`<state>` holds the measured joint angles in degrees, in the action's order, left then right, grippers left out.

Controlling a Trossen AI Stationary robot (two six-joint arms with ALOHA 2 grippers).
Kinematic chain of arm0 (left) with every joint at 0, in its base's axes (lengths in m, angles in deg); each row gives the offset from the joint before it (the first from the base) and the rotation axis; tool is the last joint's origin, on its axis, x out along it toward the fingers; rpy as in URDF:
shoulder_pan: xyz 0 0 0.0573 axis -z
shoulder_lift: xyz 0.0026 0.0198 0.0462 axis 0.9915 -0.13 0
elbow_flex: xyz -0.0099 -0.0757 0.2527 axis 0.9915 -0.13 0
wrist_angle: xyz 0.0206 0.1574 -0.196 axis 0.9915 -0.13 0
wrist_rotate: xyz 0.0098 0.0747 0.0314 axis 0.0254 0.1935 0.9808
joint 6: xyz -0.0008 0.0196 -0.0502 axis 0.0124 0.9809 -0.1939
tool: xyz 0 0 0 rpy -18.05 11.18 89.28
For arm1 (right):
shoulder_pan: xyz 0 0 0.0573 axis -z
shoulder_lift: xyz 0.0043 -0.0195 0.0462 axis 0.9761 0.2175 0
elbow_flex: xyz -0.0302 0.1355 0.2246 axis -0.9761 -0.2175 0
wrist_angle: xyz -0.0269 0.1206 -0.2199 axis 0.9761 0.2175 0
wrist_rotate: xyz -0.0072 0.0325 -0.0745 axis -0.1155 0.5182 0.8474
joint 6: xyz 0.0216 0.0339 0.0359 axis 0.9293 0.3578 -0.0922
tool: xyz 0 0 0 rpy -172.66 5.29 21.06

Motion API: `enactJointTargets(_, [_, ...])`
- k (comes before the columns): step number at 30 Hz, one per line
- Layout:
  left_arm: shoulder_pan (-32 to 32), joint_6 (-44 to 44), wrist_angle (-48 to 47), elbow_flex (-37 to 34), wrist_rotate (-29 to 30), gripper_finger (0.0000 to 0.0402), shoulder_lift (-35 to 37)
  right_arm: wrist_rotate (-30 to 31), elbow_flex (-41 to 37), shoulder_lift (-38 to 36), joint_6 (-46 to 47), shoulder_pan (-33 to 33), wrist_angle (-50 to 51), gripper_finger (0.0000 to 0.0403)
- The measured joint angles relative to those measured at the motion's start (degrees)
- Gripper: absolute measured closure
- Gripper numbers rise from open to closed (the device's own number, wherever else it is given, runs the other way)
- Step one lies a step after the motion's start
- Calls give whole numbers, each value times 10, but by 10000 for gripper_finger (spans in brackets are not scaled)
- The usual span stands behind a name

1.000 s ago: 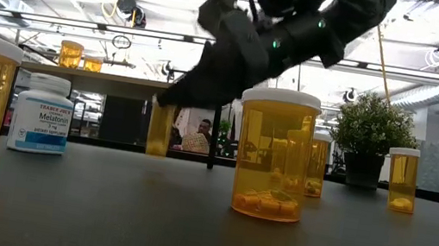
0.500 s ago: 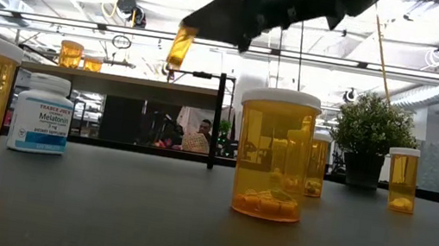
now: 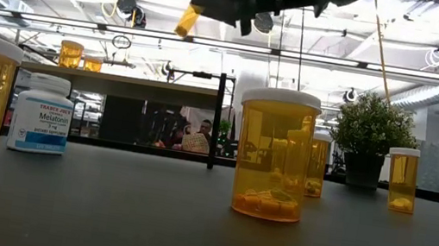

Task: Pick and place medicine bottles onto shelf by color
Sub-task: Put the small orange pill bottle on the shelf

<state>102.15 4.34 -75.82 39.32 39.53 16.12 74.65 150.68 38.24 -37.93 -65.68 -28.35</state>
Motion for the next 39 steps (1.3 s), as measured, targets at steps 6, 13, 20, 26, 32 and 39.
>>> enactJointTargets(6, [-61,110,96,0,-55,130,-31,-6,0,0,11,-12,25,277])
enactJointTargets(13, [-94,188,174,2,-56,130,-96,10,0,0,12,-17,30,277])
enactJointTargets(20, [-133,166,196,4,-55,130,-126,12,0,0,-6,-17,31,277])
enactJointTargets(26, [-152,171,235,4,-54,130,-158,13,0,0,-7,-17,31,277])
enactJointTargets(32, [-153,191,271,4,-36,131,-176,13,0,0,-7,-17,32,277])
enactJointTargets(39, [-153,192,268,4,-21,155,-176,55,0,0,-20,-17,36,277])
